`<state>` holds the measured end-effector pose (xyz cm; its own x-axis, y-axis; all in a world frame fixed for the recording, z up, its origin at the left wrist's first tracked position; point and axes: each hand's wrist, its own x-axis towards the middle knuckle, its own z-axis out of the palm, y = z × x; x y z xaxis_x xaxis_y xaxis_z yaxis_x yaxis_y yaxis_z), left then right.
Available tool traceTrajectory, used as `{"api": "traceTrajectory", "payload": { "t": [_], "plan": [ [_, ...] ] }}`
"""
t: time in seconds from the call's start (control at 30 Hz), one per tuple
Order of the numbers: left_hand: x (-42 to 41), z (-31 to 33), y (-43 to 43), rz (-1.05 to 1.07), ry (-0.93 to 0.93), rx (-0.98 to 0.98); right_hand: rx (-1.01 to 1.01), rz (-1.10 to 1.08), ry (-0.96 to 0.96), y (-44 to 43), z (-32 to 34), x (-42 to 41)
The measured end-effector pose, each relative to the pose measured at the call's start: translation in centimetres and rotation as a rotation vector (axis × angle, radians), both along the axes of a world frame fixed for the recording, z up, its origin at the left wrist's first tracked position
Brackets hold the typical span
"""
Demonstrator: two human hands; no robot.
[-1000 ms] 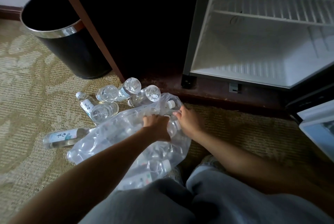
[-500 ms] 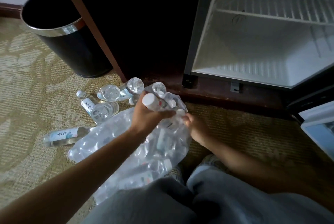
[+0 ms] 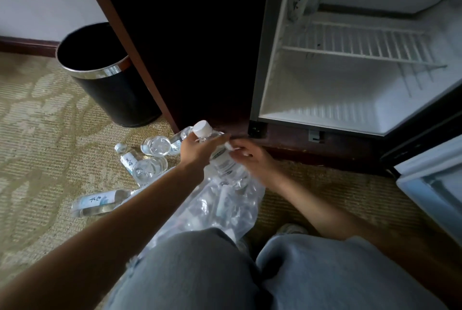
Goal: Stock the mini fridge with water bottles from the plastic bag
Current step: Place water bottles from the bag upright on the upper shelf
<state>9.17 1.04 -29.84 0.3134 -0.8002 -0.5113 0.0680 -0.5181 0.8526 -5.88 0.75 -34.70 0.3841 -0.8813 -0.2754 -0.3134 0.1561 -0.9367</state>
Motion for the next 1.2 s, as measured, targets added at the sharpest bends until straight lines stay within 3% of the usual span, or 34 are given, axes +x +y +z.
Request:
{"api": "traceTrajectory", "payload": {
  "t": [0.13, 0.2, 0.3, 0.53, 0.77, 0.9, 1.03, 1.2],
  "plan": [
    [-0.3, 1.3, -1.1, 0.127, 0.049, 0.068, -0.344, 0.055, 0.247, 2.0, 0.1, 0.9],
    [-0.7, 2.3, -1.1, 0.091, 0.111, 0.098, -0.526, -0.018, 0.422, 2.1, 0.2, 1.2],
    [-1.8, 4.0, -1.6, -0.063, 0.147, 0.102, -0.605, -0.149, 0.548, 1.1, 1.3, 0.5],
    [-6.7, 7.1, -4.2, -0.119, 0.067, 0.052, -0.442, -0.262, 0.325, -2.5, 3.6, -3.3],
    [-11.2, 10.1, -3.8, -0.139, -0.353, -0.377, -0.618, -0.368, 0.509, -5.0, 9.6, -8.3],
    [-12.7, 13.5, -5.1, -0.308, -0.282, -0.587, -0.607, -0.494, 0.348, -6.8, 12.8, -10.4],
    [-14.1, 14.6, -7.8, -0.430, -0.120, -0.537, -0.611, -0.619, 0.200, -8.9, 14.7, -12.9],
    [-15.7, 14.1, -11.9, -0.422, -0.390, -0.455, -0.598, -0.635, 0.128, -11.2, 15.9, -15.1]
  ]
}}
